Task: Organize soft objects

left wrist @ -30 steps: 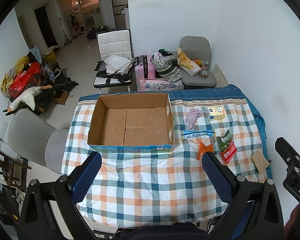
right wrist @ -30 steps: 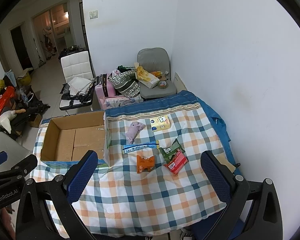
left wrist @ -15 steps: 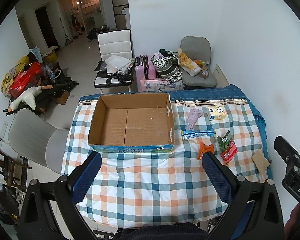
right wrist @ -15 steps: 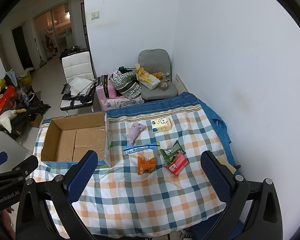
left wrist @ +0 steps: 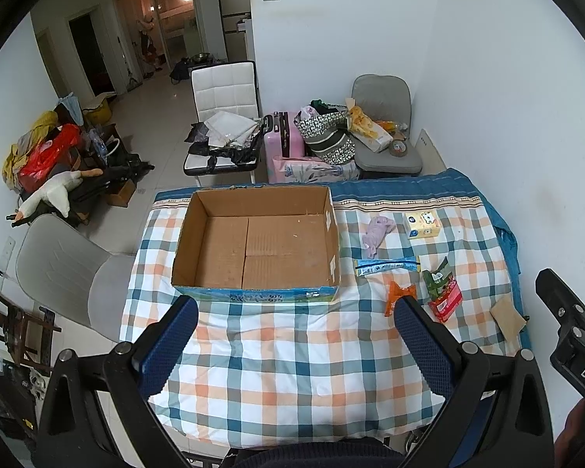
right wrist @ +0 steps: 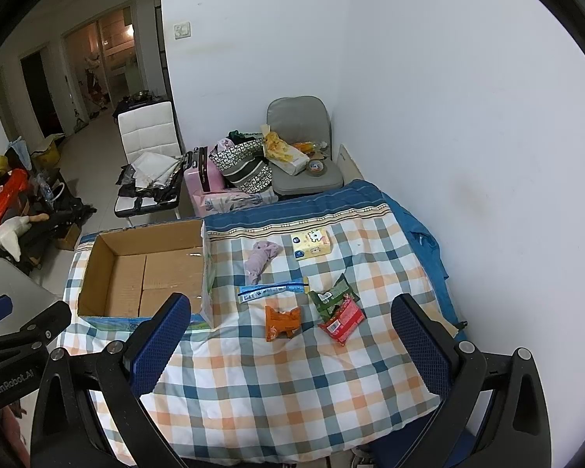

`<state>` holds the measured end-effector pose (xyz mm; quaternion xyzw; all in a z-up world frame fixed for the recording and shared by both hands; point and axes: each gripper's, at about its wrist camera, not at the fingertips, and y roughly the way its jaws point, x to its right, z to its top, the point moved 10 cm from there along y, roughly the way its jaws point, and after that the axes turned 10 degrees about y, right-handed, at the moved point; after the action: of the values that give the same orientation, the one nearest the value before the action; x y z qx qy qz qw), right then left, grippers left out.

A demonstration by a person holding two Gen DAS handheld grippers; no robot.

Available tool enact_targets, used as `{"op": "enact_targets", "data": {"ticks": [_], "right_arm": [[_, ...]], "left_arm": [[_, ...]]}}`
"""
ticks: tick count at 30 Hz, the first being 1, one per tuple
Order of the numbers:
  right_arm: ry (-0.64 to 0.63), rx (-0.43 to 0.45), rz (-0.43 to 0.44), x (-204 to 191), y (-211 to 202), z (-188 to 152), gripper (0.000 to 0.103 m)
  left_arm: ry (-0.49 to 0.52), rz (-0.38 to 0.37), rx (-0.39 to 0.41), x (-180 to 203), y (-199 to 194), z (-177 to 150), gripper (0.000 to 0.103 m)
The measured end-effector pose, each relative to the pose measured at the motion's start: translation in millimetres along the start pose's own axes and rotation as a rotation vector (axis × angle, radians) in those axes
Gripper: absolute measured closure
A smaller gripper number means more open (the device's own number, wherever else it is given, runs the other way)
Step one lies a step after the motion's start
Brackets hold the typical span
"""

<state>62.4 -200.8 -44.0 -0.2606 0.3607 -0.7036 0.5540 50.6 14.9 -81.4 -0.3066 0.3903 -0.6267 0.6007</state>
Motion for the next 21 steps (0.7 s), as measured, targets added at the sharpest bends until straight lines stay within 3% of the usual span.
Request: {"op": "enact_targets", "data": {"ticks": [21], "right_arm": [[0.001, 0.003, -0.002, 0.9, -1.0, -1.1, 0.000]], "left_arm": [[-0.001, 0.003, 0.005, -5.8, -1.6, 9.1, 0.000]]}}
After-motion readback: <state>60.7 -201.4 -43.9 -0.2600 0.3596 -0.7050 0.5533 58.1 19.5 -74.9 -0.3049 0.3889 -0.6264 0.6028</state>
